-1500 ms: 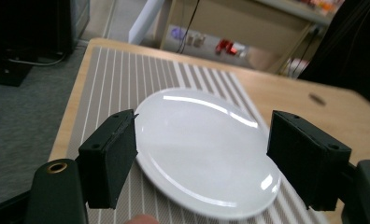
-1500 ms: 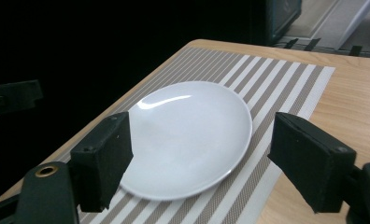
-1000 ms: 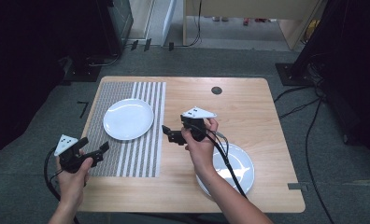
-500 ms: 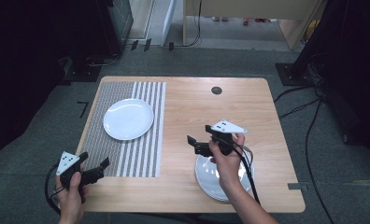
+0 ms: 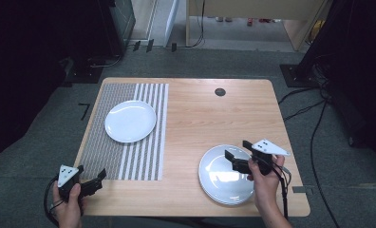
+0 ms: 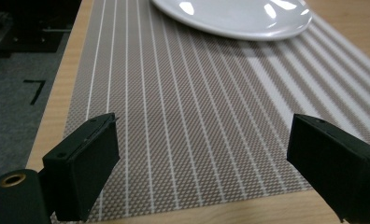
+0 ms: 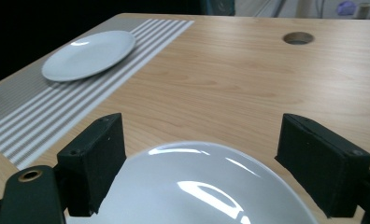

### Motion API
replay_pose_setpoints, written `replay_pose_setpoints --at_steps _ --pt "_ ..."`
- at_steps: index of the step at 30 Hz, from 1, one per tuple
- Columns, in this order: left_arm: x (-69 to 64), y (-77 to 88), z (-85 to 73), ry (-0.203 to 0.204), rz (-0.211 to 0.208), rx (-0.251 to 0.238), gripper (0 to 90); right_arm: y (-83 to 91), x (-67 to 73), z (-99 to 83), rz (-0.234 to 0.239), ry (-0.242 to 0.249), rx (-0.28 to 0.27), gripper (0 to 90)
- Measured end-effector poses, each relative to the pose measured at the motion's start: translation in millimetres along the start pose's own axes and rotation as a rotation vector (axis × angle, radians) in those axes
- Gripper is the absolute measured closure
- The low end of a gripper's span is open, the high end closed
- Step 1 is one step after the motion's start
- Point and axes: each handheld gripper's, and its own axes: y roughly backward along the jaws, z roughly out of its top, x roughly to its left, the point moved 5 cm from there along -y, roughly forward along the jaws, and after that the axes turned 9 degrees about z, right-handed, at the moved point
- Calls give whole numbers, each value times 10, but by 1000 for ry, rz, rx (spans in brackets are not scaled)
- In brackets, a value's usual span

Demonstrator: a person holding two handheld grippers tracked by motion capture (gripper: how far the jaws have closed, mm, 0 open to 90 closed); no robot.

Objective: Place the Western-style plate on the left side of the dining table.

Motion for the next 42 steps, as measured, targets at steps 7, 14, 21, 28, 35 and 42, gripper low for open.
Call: replay_pose_setpoints --at_steps 7,14,21,28,35,42 --pt "-24 -16 -11 -24 5 25 95 371 -335 -220 -79 -58 -16 154" --pt "-91 -57 -39 -71 7 88 95 714 -632 -459 -197 -50 9 156" --pt "-79 -107 -50 -59 18 142 96 945 -924 -731 -262 -104 56 154" --pt "-112 -118 -58 -103 52 154 96 912 -1044 -867 -309 -132 115 158" --pt "-130 -125 -64 -129 70 160 95 807 -1038 -952 -336 -135 188 158" --pt "-129 -125 -64 -130 69 160 96 743 -965 -970 -380 -65 241 154"
